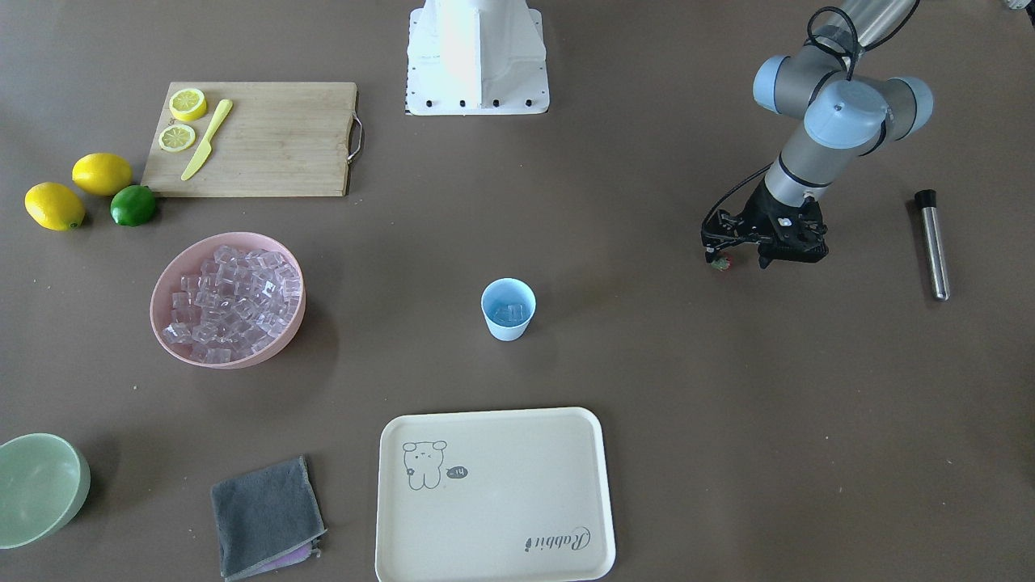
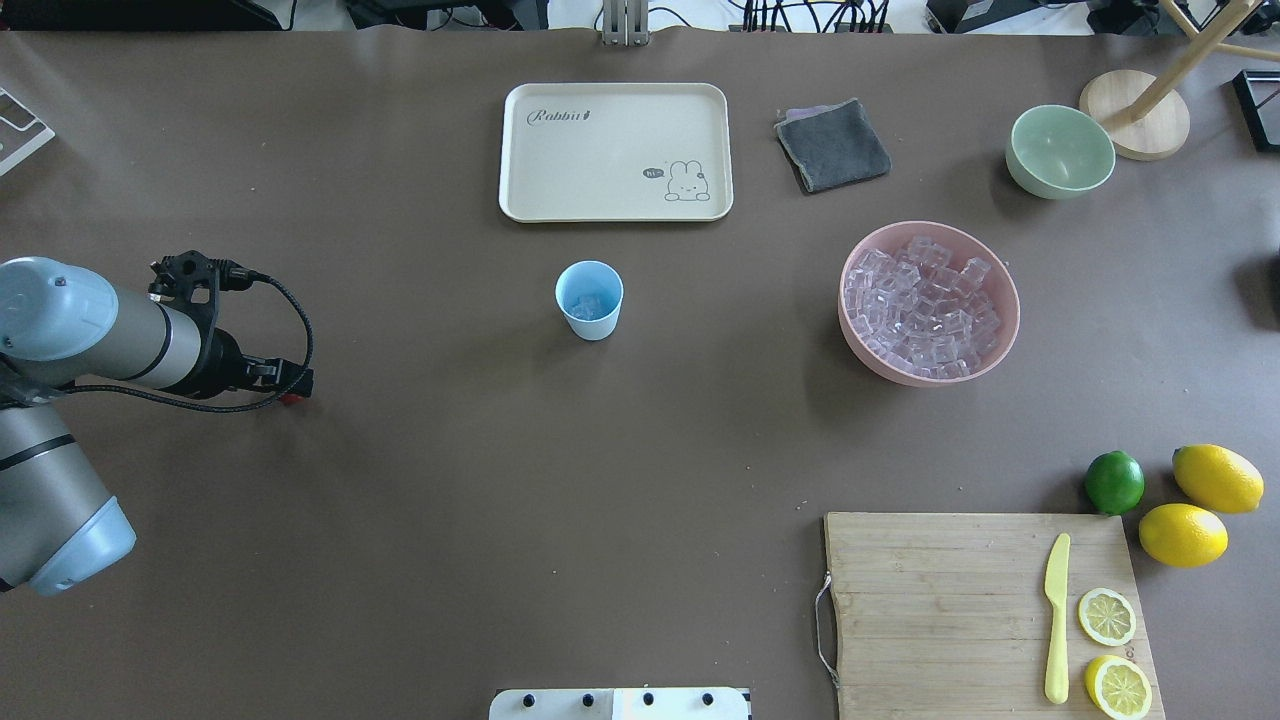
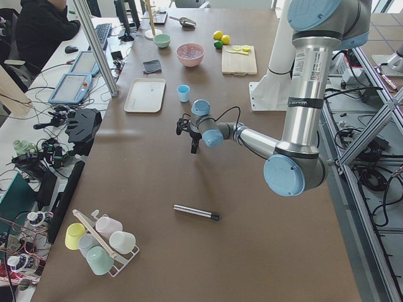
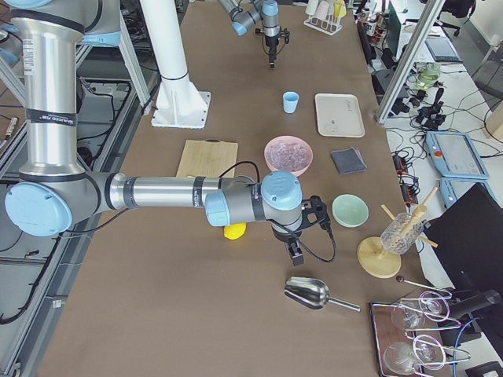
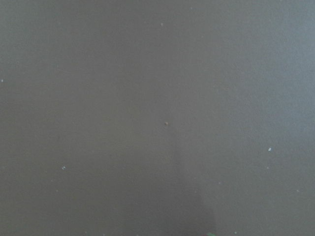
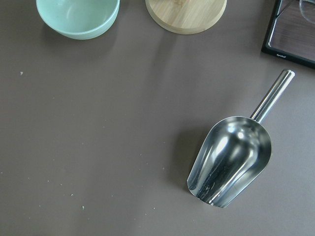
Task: Mash ice and strawberries in cup
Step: 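Close the left gripper on the strawberry and lift it, then carry the strawberry with the left gripper over the light-blue cup, then open the left gripper to drop the strawberry into the cup, then withdraw the left arm and pick up the metal rod off the table edge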
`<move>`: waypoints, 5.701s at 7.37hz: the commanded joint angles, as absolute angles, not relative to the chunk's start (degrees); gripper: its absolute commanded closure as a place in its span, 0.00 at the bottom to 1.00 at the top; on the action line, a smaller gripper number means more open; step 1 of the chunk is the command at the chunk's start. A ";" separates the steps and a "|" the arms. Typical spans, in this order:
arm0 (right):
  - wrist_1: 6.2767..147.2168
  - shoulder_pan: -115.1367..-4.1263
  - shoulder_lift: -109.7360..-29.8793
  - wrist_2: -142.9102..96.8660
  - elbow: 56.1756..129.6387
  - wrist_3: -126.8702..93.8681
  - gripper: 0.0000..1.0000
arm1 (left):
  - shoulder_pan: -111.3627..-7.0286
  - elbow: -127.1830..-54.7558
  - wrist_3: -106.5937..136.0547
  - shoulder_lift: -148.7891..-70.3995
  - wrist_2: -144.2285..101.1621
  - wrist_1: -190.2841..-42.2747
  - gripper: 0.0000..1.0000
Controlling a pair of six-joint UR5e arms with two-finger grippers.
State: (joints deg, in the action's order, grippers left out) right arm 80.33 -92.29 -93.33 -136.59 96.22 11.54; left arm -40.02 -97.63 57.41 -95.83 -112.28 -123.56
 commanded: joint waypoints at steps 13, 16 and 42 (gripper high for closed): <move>80.51 -92.37 -93.60 -136.85 97.29 11.51 0.01 | -39.03 -93.80 68.97 -127.84 -109.80 -102.85 0.75; 80.51 -92.37 -93.60 -136.67 97.38 11.43 0.01 | -36.74 -83.26 77.33 -138.40 -105.22 -103.45 0.75; 80.60 -91.93 -94.22 -136.32 99.32 11.34 0.01 | -66.45 -75.23 23.20 -88.42 -127.18 -136.49 0.24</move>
